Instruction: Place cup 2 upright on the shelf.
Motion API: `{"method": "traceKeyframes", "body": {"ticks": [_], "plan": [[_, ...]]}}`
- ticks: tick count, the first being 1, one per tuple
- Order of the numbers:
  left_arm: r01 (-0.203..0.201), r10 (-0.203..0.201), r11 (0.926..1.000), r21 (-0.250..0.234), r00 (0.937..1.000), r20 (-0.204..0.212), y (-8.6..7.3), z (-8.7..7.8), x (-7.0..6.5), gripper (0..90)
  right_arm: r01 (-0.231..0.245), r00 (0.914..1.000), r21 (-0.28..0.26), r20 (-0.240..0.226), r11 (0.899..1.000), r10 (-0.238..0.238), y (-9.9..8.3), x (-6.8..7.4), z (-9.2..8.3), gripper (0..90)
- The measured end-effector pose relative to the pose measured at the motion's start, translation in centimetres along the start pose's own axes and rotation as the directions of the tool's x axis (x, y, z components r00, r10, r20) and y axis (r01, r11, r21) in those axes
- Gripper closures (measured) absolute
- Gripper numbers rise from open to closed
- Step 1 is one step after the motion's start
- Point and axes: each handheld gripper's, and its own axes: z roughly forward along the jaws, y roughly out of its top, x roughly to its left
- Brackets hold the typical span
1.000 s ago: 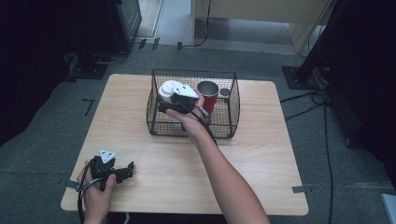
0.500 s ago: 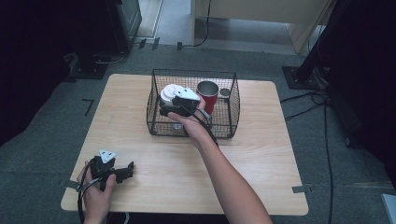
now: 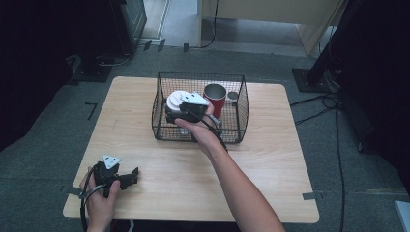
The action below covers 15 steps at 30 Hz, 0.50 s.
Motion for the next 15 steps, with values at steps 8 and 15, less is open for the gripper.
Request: {"method": "traceKeyframes", "body": {"ticks": [8, 15], "plan": [[0.000, 0.000, 1.0000, 0.000, 1.0000, 0.000, 0.00, 0.00, 0.00, 0.0, 0.017, 0.9996, 0.036, 0.023, 0.999, -0.018, -0.07, 0.15, -0.37, 0.0], [0.000, 0.000, 1.0000, 0.000, 1.0000, 0.000, 0.00, 0.00, 0.00, 0.0, 0.020, 0.9985, 0.078, 0.049, 0.997, -0.024, -0.31, -0.42, -0.75, 0.0]]}}
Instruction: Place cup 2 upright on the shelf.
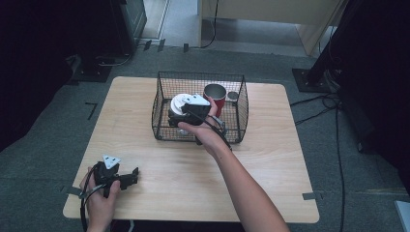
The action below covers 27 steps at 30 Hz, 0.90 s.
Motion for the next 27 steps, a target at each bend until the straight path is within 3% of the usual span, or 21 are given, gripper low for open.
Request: {"method": "traceKeyframes", "body": {"ticks": [6, 9, 27], "plan": [[0.000, 0.000, 1.0000, 0.000, 1.0000, 0.000, 0.0, 0.0, 0.0, 0.0, -0.004, 0.9999, -0.013, -0.017, 1.000, 0.004, 0.1, 0.0, -0.6, 0.0], [0.000, 0.000, 1.0000, 0.000, 1.0000, 0.000, 0.0, 0.0, 0.0, 0.0, 0.022, 0.9996, -0.019, -0.020, 1.000, -0.022, 0.1, 0.0, -1.1, 0.0], [0.002, -0.002, 1.0000, -0.001, 1.0000, -0.001, 0.0, 0.0, 0.0, 0.0, 0.076, 0.9950, -0.050, -0.062, 0.996, -0.079, -0.7, -0.9, -4.8, 0.0]]}}
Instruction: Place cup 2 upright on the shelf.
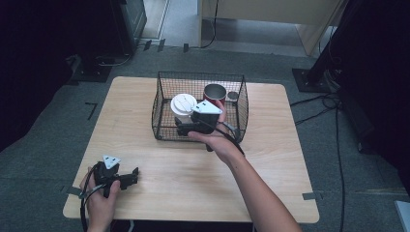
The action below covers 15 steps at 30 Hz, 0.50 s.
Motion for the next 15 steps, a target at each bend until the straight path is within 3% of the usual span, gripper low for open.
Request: {"method": "traceKeyframes", "body": {"ticks": [15], "plan": [[-0.002, 0.002, 1.0000, 0.000, 1.0000, 0.000, 0.0, 0.0, 0.0, 0.0, 0.016, 0.9996, -0.004, -0.025, 1.000, -0.016, -1.2, -0.7, -4.2, 0.0]]}}
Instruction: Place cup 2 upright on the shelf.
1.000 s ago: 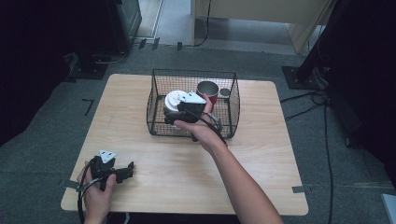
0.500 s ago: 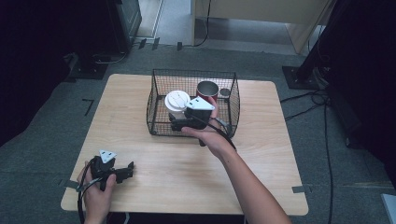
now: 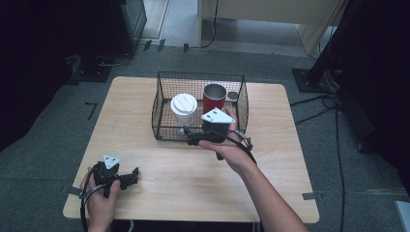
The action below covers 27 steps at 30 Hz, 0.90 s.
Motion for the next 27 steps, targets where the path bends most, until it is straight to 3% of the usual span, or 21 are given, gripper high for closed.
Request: {"method": "traceKeyframes", "body": {"ticks": [14, 19, 27], "plan": [[0.000, 0.000, 1.0000, 0.001, 1.0000, 0.000, 0.0, 0.0, 0.0, 0.0, 0.003, 1.0000, -0.021, -0.007, 1.000, -0.004, -2.4, -0.8, -3.7, 0.0], [0.000, 0.000, 1.0000, 0.001, 1.0000, 0.000, 0.0, 0.0, 0.0, 0.0, 0.035, 0.9993, -0.015, 0.011, 0.999, -0.035, -3.4, -1.1, -5.0, 0.0], [0.006, -0.006, 1.0000, -0.001, 1.0000, -0.003, 0.0, 0.0, -0.1, 0.0, 0.021, 0.9996, -0.015, 0.018, 1.000, -0.021, -4.7, -1.7, -7.1, 0.0]]}}
